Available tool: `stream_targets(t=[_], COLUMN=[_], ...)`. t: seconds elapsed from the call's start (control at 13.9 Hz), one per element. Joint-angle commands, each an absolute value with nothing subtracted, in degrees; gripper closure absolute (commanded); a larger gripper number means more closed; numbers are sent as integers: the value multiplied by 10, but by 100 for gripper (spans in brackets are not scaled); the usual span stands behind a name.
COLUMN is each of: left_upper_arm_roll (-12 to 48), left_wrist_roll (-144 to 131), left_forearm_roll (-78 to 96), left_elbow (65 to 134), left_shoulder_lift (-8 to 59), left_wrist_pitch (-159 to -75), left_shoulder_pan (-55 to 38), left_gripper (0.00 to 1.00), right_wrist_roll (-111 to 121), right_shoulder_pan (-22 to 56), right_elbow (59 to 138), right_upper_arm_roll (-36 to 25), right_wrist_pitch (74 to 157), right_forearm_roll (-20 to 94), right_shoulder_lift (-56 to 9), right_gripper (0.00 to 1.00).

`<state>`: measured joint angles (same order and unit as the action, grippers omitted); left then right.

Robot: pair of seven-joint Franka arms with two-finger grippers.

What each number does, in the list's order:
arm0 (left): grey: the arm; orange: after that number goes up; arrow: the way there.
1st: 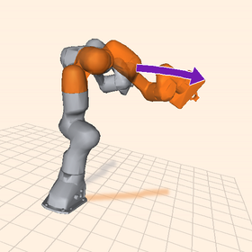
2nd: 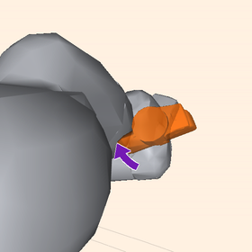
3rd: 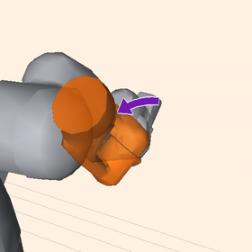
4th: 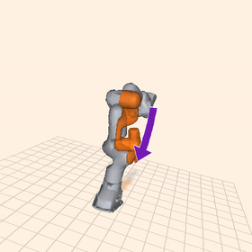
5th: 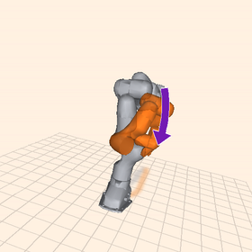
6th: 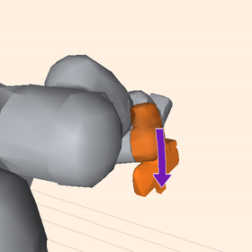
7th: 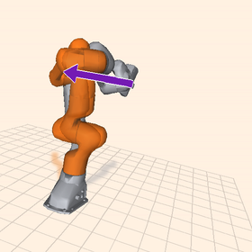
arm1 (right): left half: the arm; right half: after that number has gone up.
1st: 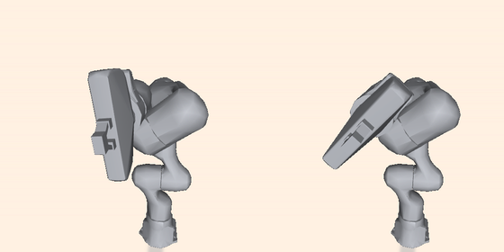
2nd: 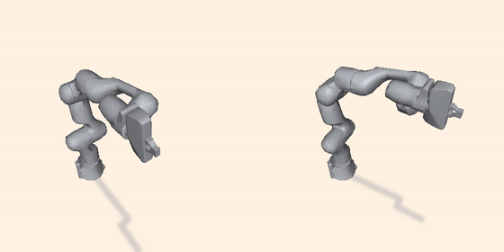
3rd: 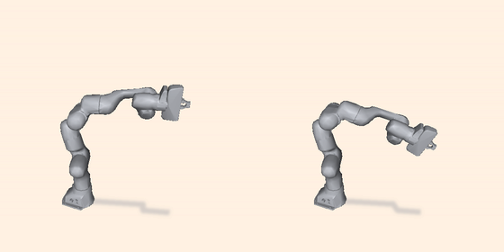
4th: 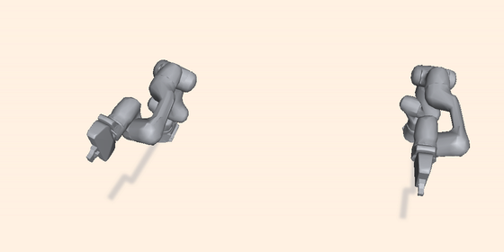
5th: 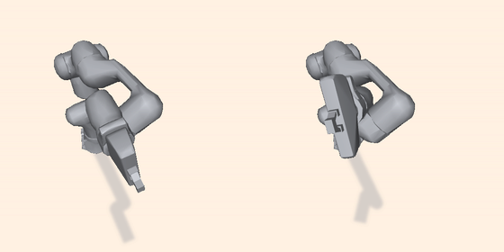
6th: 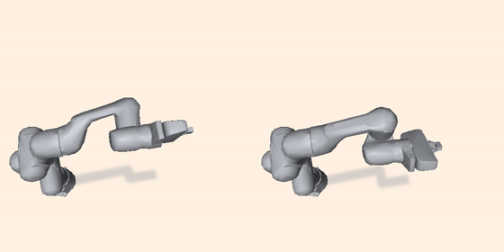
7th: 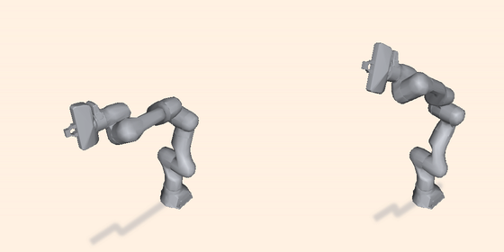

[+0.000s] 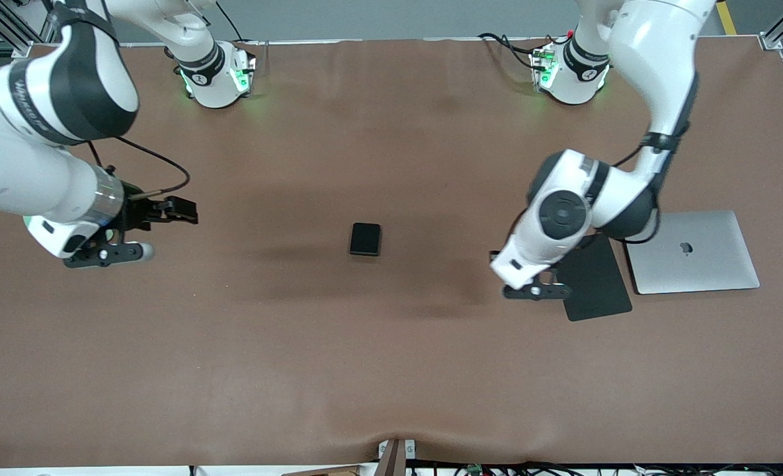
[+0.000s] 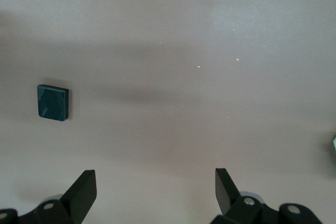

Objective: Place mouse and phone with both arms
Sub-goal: 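Carry the mouse to the pad while the right gripper reaches the phone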

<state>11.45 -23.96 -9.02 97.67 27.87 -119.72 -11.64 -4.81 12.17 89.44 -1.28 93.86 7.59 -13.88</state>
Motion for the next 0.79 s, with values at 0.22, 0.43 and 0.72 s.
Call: stream_targets(t=[0.22, 0.43, 0.72], left_upper_arm_roll=[124, 142, 142], left_wrist_roll=[-206, -155, -131], left_forearm_roll=[-159, -161, -161], left_elbow=[1073, 1113, 1121], left_shoulder_lift=[232, 240, 264], left_wrist_pitch=[-1233, -1317, -1360], left_shoulder_pan=[-8, 61, 91], left_gripper=[53, 53, 53], right_wrist_roll=[-115, -117, -147], right_shoulder_pan=[191, 206, 245], right_elbow=[882, 882, 882], right_upper_arm_roll=[-17, -17, -17], right_wrist_pitch=[977, 995, 1045], right_forearm_roll=[93, 105, 112], right_shoulder_lift=[-181, -206, -251], right_gripper=[0, 0, 0])
